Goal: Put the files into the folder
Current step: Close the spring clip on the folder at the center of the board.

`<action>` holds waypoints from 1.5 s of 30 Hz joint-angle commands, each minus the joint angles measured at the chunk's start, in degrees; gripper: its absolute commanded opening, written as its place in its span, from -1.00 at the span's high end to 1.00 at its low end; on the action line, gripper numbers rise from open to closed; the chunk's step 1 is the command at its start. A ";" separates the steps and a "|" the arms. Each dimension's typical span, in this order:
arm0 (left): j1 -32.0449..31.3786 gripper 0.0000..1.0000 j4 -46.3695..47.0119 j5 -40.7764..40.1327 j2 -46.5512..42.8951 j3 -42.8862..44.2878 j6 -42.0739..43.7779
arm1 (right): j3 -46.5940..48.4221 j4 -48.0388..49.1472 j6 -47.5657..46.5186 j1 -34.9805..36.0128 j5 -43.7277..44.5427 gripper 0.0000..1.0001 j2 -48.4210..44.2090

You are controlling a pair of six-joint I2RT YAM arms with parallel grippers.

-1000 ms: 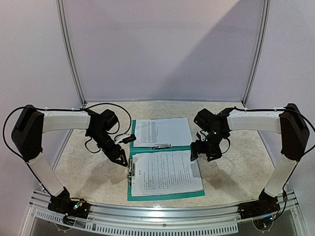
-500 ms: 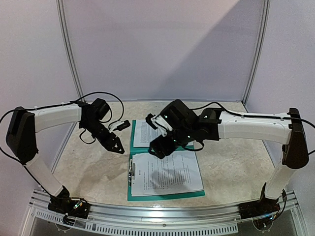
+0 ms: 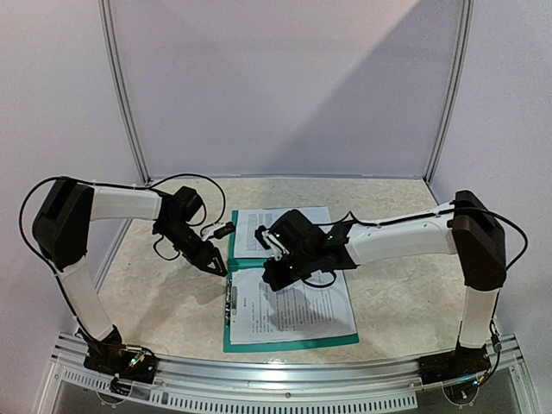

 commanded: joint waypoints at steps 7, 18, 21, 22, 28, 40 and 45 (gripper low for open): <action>-2.30 0.11 4.28 3.54 4.43 -0.09 -1.08 | 0.71 4.49 5.80 0.05 -3.01 1.00 7.67; -4.38 0.10 1.74 4.56 5.29 1.38 0.82 | 0.74 4.19 7.09 0.02 -3.81 1.00 9.59; -4.48 0.09 1.04 2.72 5.79 1.94 0.59 | 0.58 4.20 7.71 -0.07 -3.71 1.00 9.59; -4.45 0.09 1.02 2.11 5.55 1.93 0.68 | 0.45 4.40 7.81 -0.04 -3.82 1.00 9.66; -5.00 0.08 2.43 0.96 5.24 0.94 0.85 | -0.06 5.02 8.31 -0.11 -4.03 1.00 9.94; -8.14 0.08 -11.26 8.55 -0.87 1.62 17.99 | -0.33 6.53 9.10 -0.69 -4.29 1.00 10.05; -8.84 -0.13 -17.35 7.33 -4.38 1.61 26.68 | -0.37 7.20 9.40 -0.73 -4.46 1.00 10.13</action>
